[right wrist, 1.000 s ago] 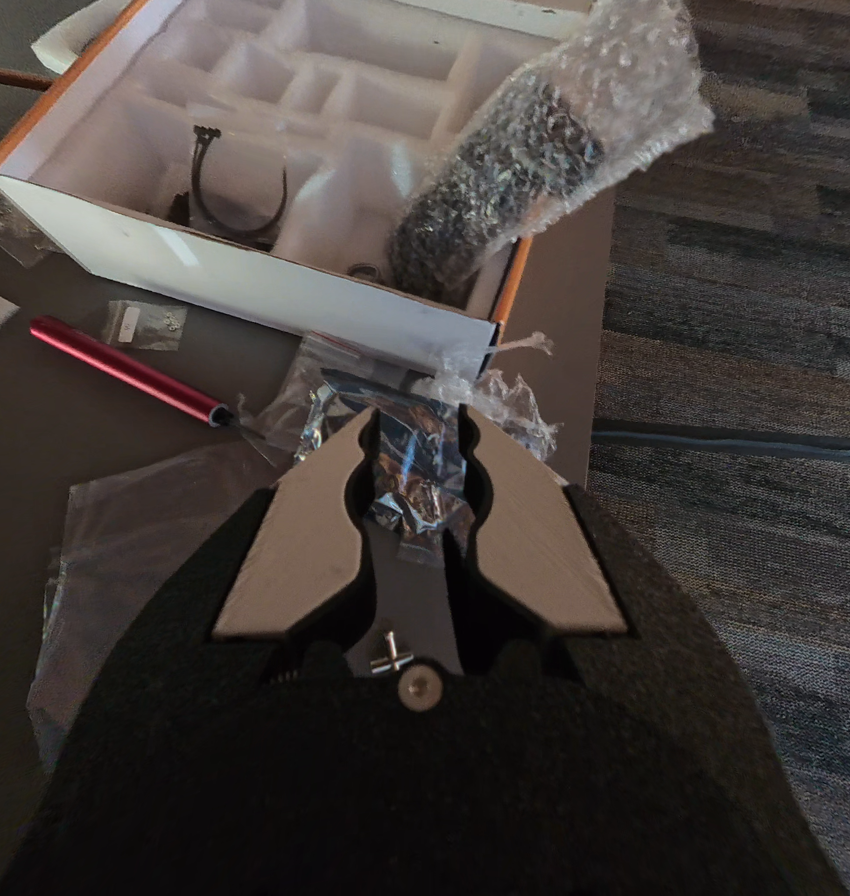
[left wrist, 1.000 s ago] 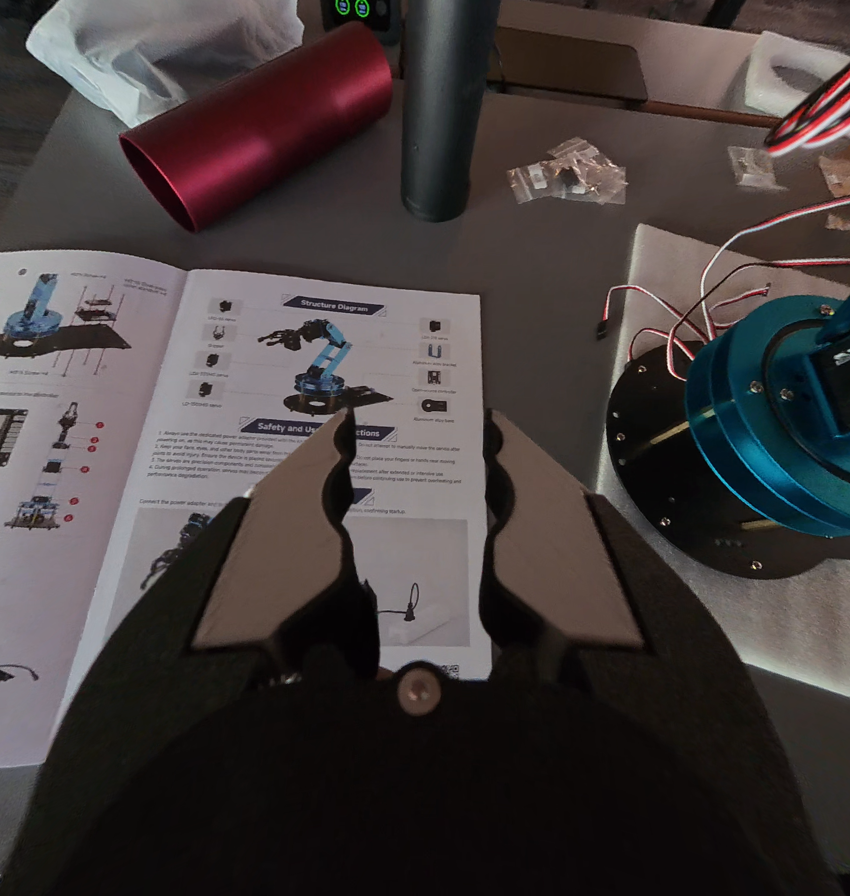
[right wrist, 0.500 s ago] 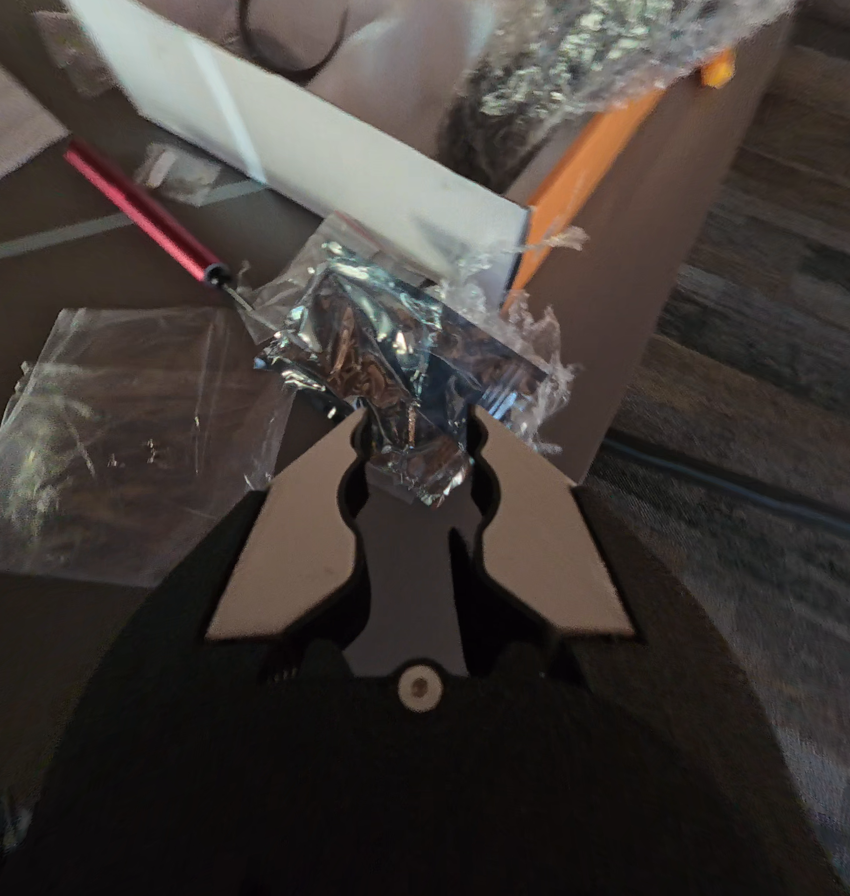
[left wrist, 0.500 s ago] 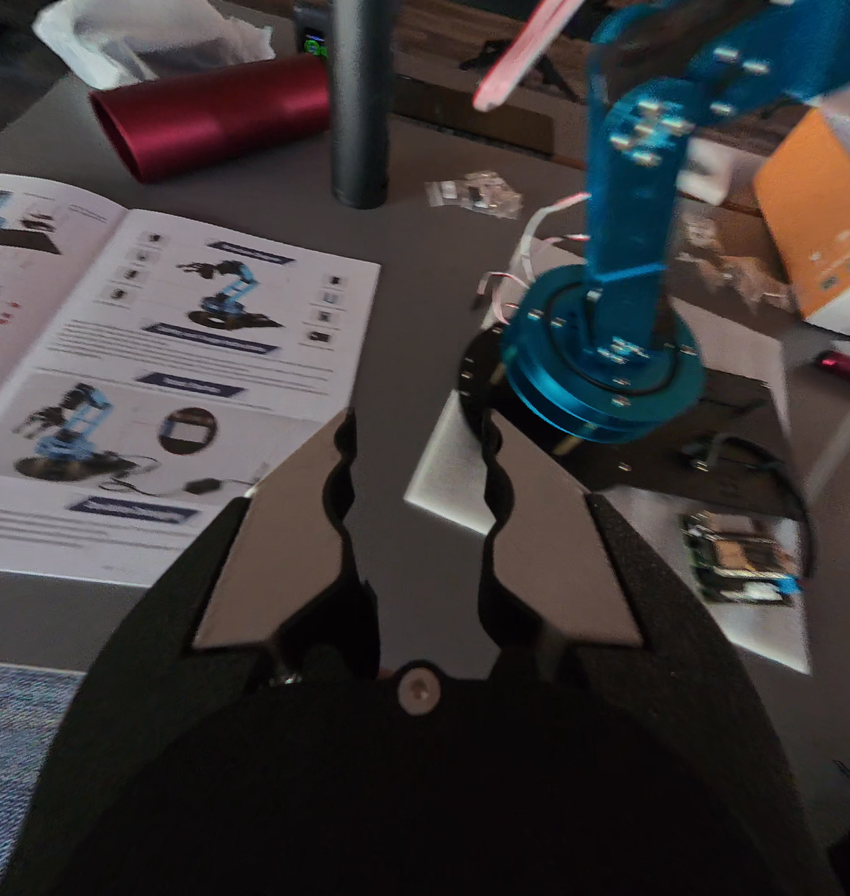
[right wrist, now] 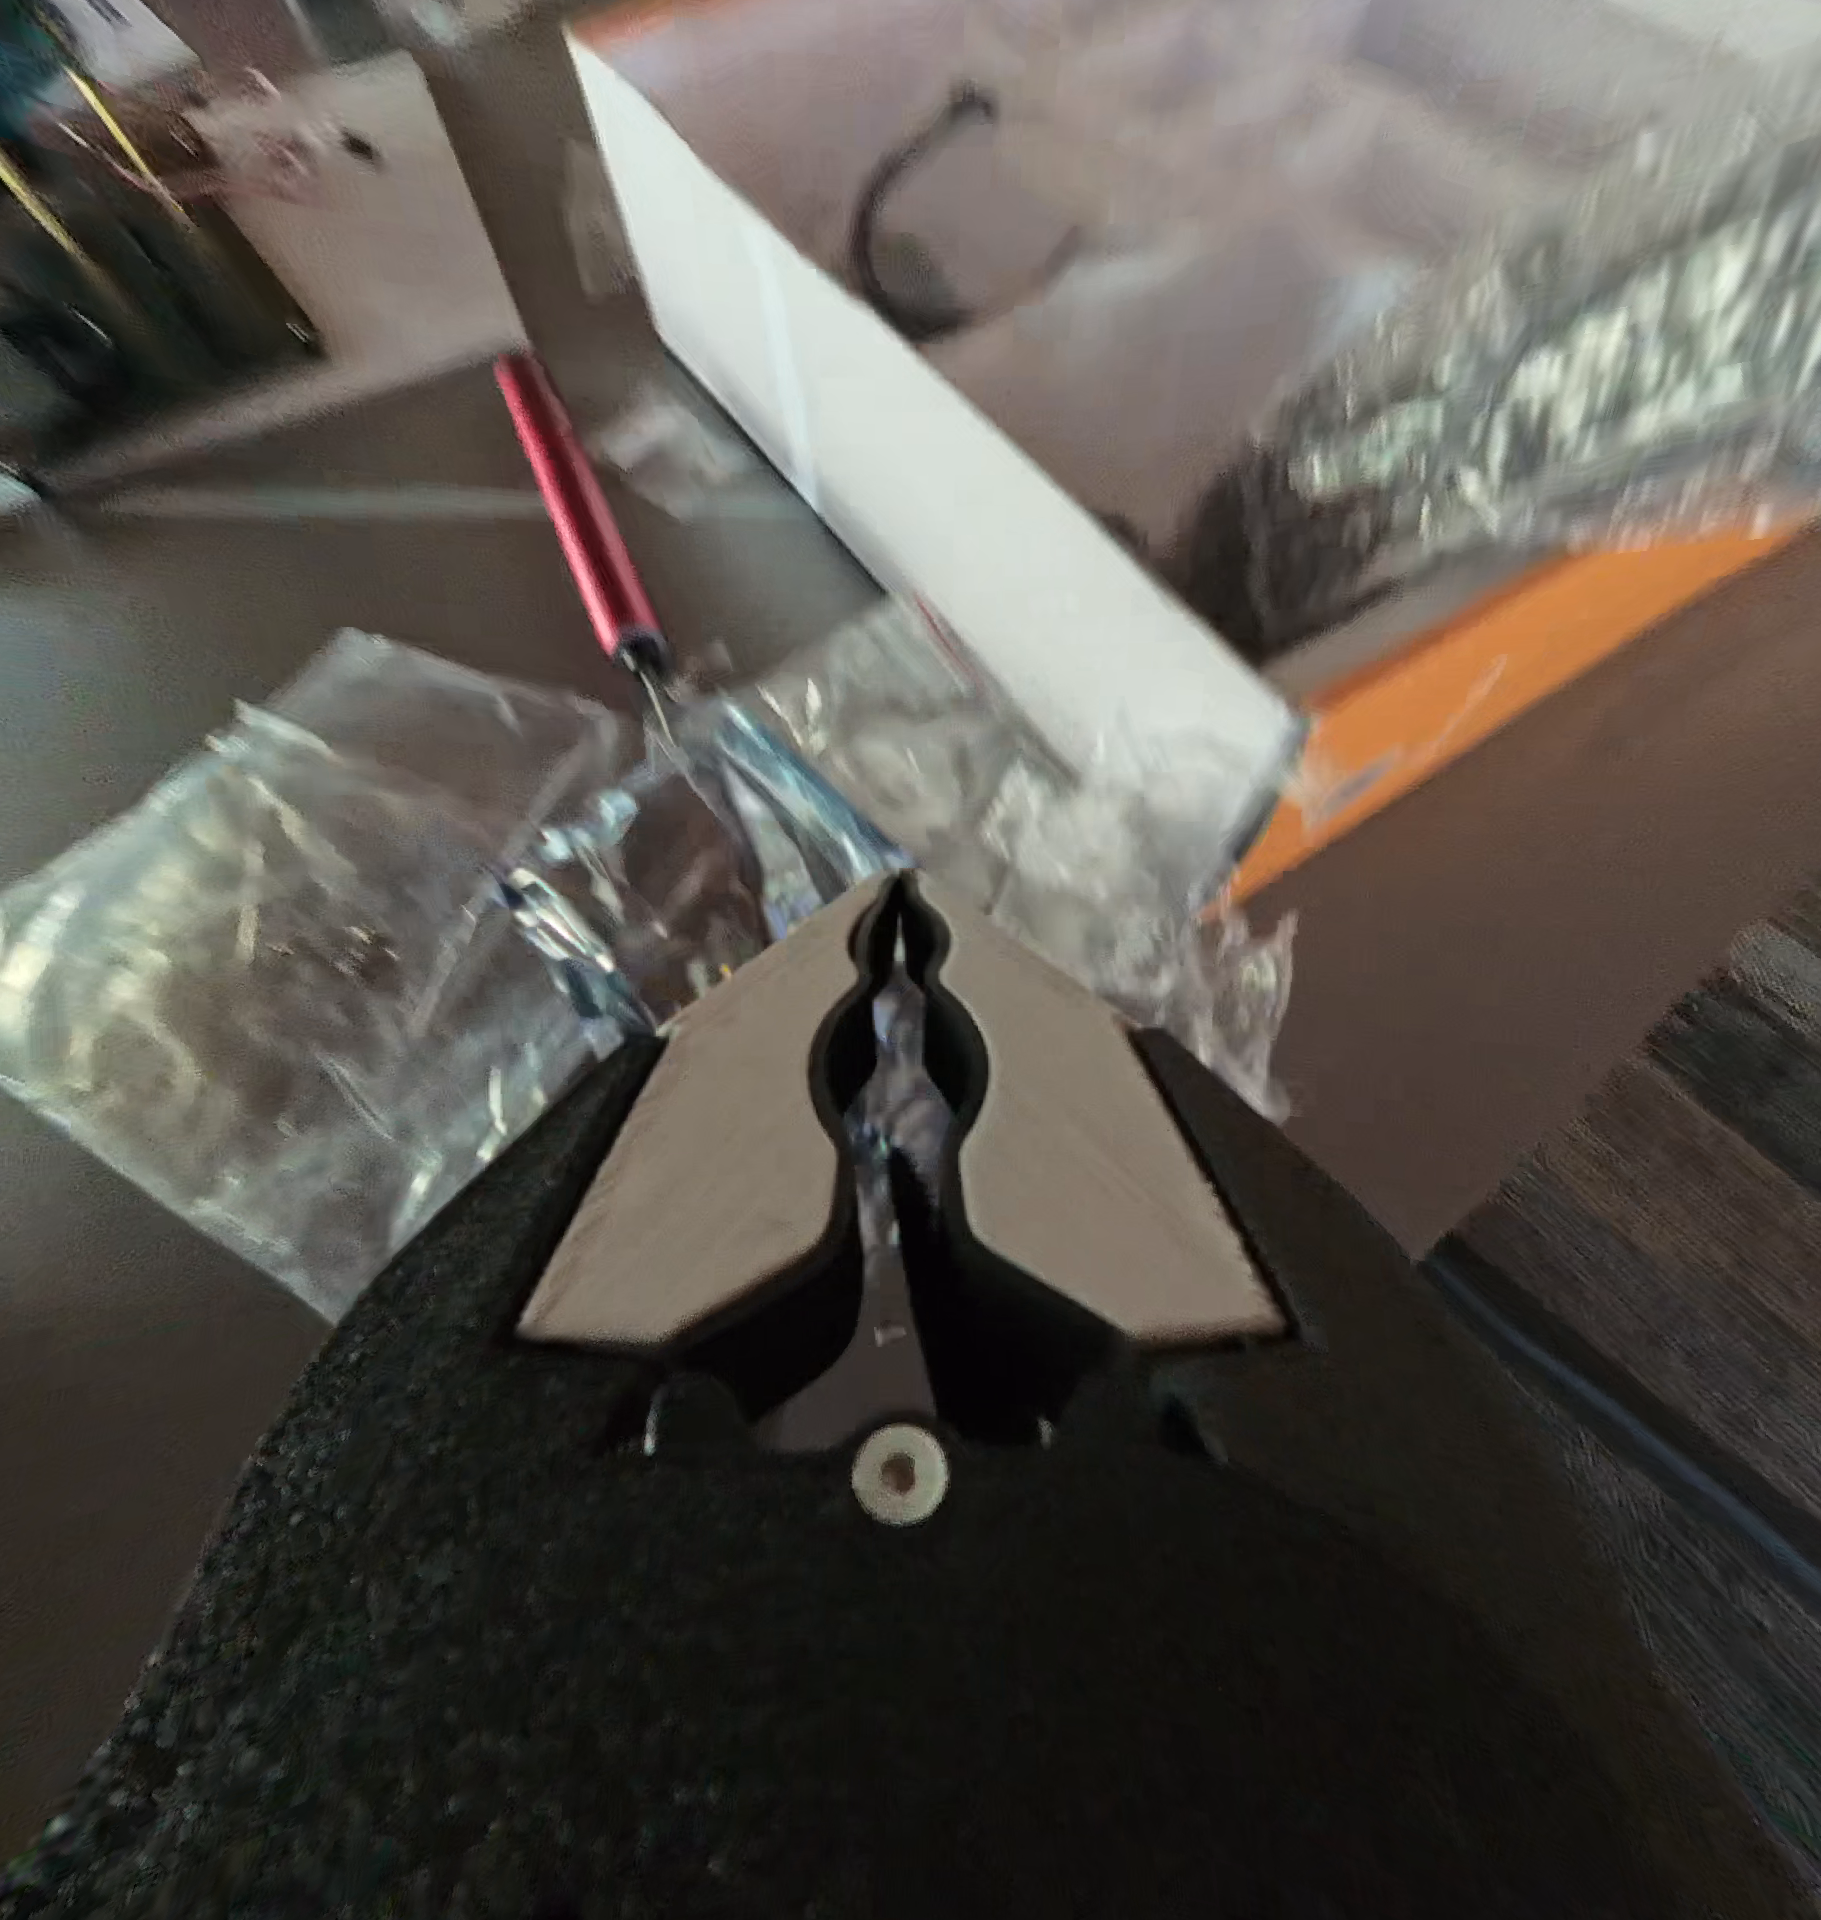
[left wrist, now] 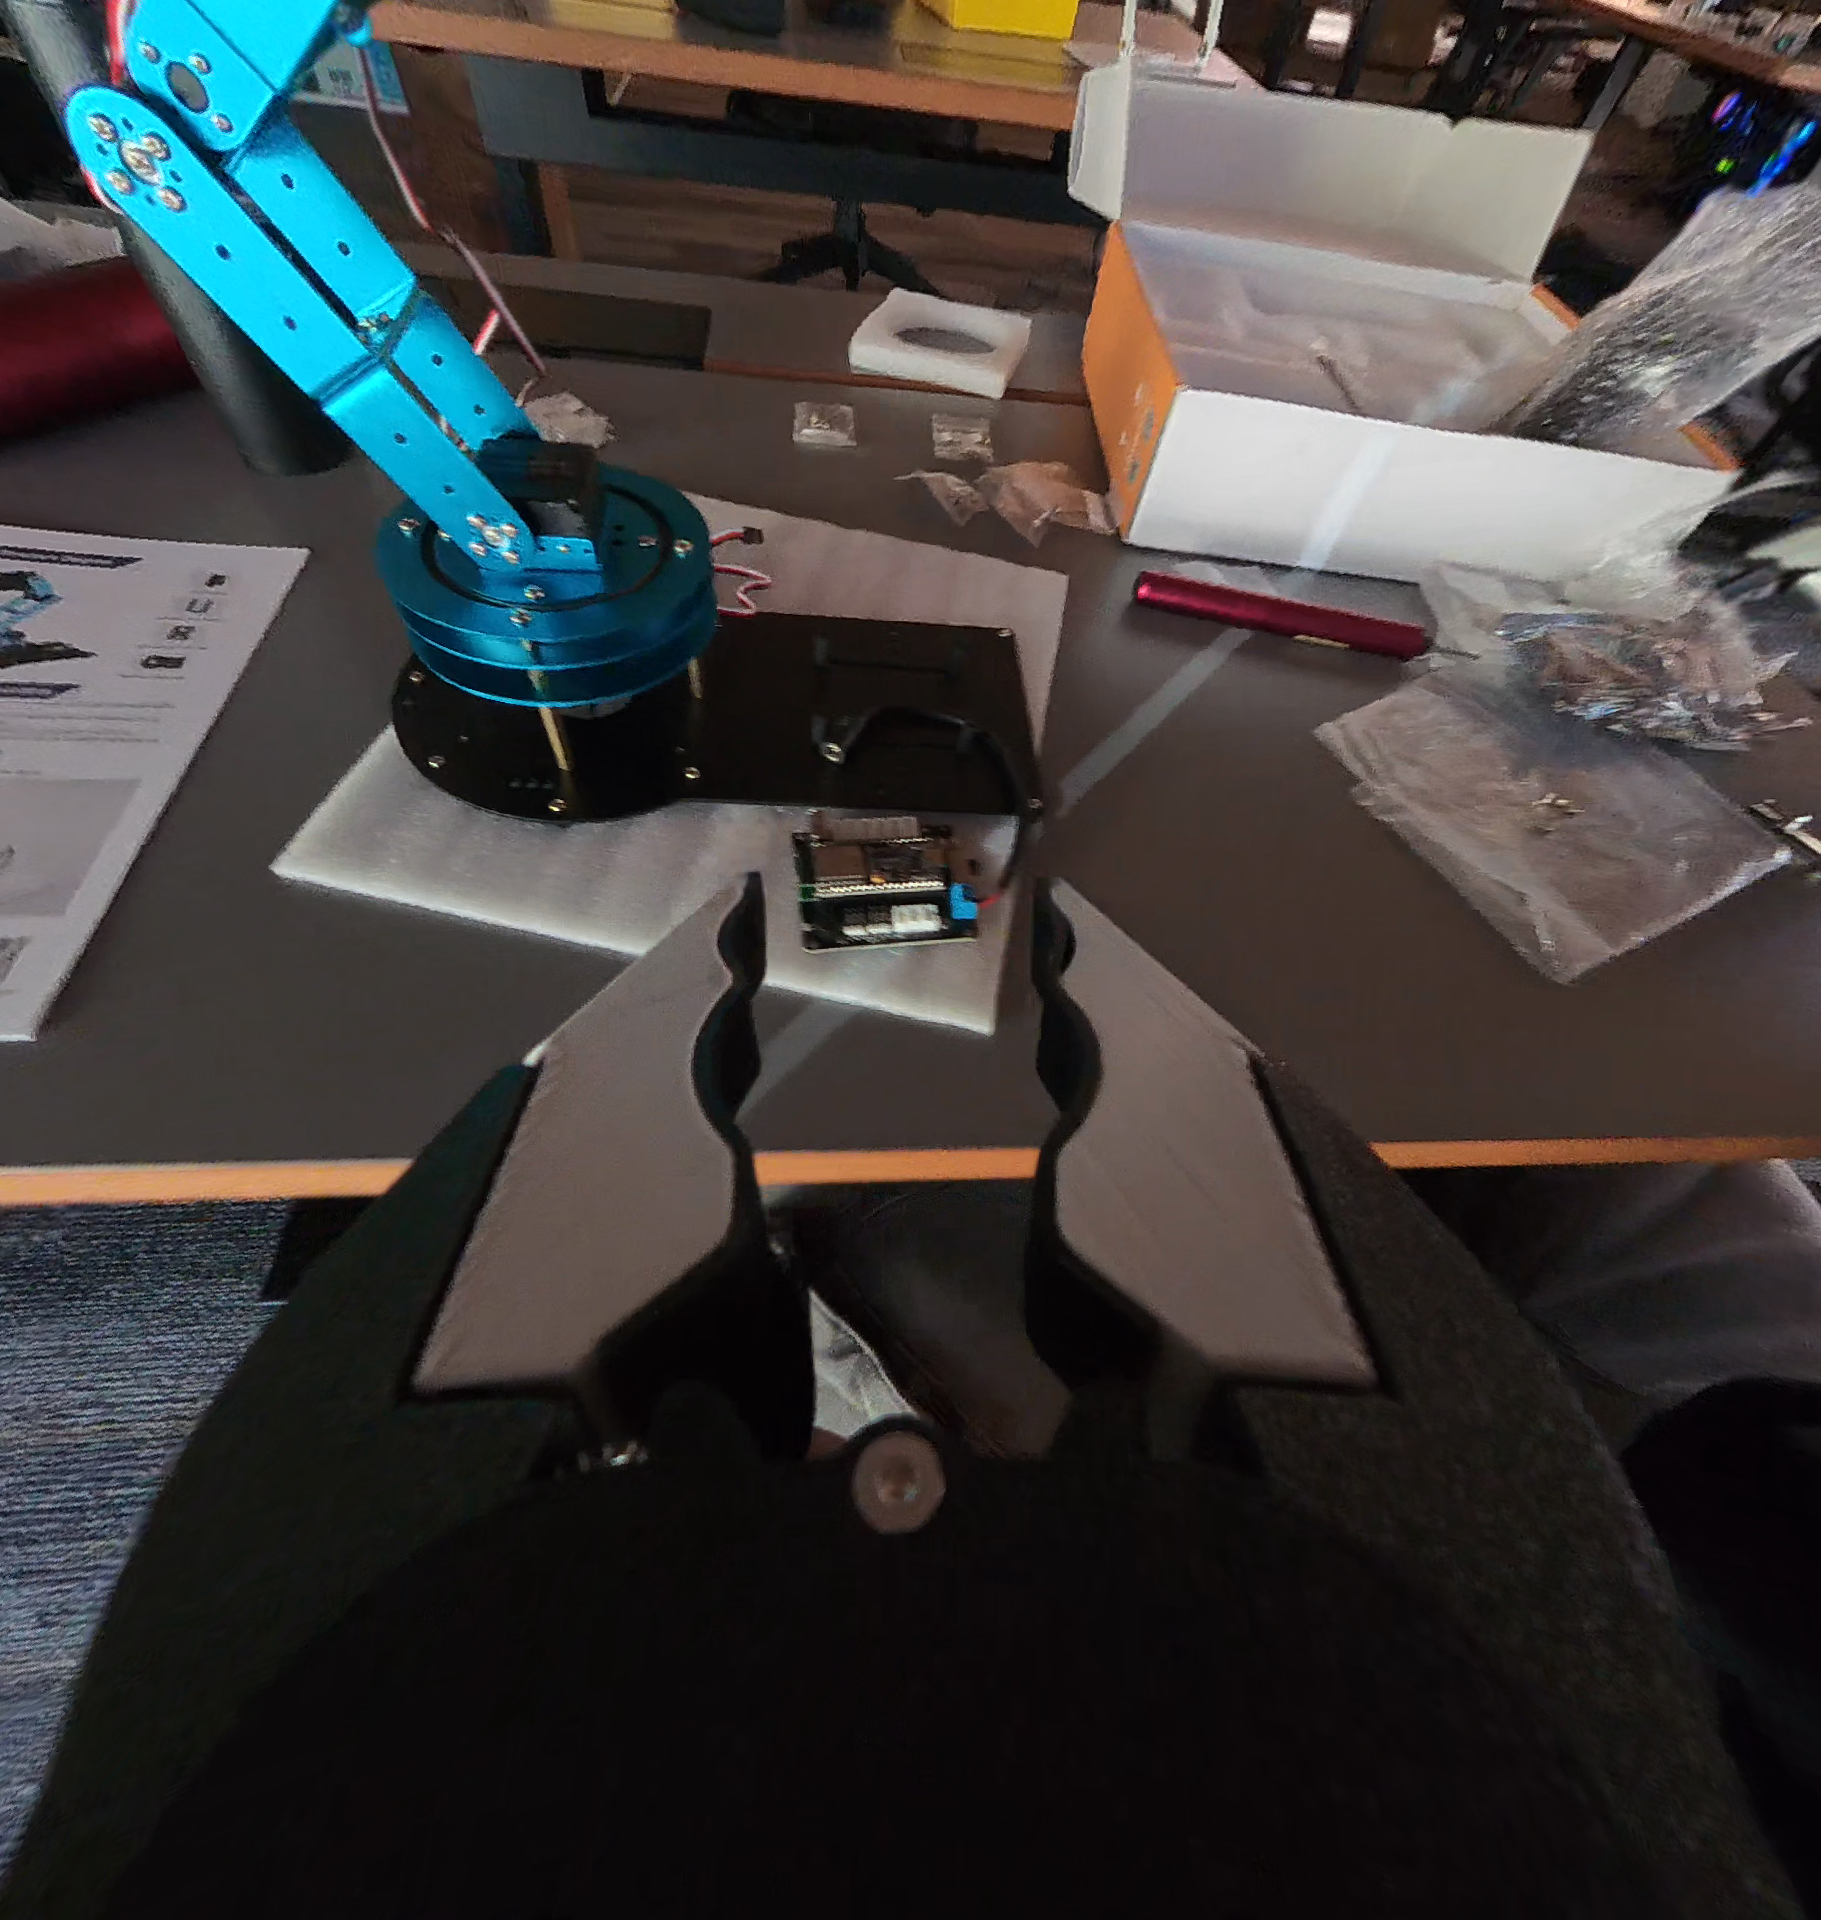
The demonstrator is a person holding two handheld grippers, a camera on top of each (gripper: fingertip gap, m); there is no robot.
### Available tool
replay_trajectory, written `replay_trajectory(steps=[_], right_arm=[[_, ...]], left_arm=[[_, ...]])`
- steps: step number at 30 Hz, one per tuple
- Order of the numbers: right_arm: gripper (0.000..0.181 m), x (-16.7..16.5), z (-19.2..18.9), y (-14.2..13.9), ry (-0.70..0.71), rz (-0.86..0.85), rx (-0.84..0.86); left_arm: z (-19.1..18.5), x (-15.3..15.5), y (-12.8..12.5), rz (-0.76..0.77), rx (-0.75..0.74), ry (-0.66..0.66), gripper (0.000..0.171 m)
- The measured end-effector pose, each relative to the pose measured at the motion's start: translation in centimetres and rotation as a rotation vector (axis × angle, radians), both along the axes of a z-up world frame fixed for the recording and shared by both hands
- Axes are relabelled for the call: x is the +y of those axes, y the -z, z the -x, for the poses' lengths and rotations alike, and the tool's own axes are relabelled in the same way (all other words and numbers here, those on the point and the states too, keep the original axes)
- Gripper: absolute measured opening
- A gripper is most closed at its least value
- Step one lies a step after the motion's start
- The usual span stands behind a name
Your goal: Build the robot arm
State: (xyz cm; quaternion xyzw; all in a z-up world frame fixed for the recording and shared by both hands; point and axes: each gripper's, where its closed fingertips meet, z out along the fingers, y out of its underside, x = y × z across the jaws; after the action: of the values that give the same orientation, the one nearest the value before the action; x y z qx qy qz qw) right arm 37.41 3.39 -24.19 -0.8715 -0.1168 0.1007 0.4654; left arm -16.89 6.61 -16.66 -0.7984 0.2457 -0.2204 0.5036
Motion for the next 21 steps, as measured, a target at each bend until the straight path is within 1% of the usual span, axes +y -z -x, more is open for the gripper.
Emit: replay_trajectory(steps=[1,3,4,5,6,8,9,10,12,14,16,18,21], right_arm=[[0.000,0.5,0.0,-1.4,-0.008,-0.027,-0.010],[0.000,1.3,-0.2,-5.1,-0.023,-0.124,-0.049],[0.000,1.2,0.5,-6.8,-0.066,-0.166,-0.041],[0.000,0.9,1.4,-7.9,-0.122,-0.183,-0.036],[0.000,0.4,2.4,-7.9,-0.172,-0.165,-0.038],[0.001,-0.8,4.3,-5.6,-0.254,-0.039,-0.034],[0.009,-1.1,5.2,-4.4,-0.267,-0.002,-0.026],[0.014,-1.2,6.1,-3.6,-0.269,0.000,0.000],[0.018,-1.6,8.8,-3.0,-0.296,-0.003,0.121],[0.021,-1.9,11.3,-3.5,-0.304,-0.043,0.233],[0.021,-2.2,13.2,-3.9,-0.305,-0.084,0.278],[0.021,-2.7,14.3,-3.7,-0.341,-0.096,0.231],[0.019,-1.9,13.7,-3.9,-0.300,-0.146,0.168]], left_arm=[[-0.3,-1.1,-0.1,-0.002,-0.015,0.000,0.051],[-0.9,-3.4,0.1,-0.007,-0.024,-0.003,0.051],[-1.1,-4.6,0.3,-0.014,-0.019,-0.011,0.051],[-1.4,-5.7,0.7,-0.018,-0.013,-0.020,0.051],[-1.6,-6.8,1.1,-0.012,-0.011,-0.031,0.051],[-1.9,-8.5,2.2,0.015,-0.017,-0.071,0.050],[-2.1,-9.1,2.8,0.037,-0.022,-0.090,0.051],[-2.5,-9.8,3.5,0.071,-0.025,-0.094,0.051],[-3.5,-10.5,4.7,0.130,-0.011,-0.083,0.051],[-4.2,-9.8,4.9,0.123,0.030,-0.081,0.051],[-5.0,-8.2,4.9,0.117,0.069,-0.070,0.051],[-6.5,-6.3,4.9,0.106,0.070,-0.020,0.051],[-9.0,-2.8,5.1,0.097,0.077,0.027,0.052]])
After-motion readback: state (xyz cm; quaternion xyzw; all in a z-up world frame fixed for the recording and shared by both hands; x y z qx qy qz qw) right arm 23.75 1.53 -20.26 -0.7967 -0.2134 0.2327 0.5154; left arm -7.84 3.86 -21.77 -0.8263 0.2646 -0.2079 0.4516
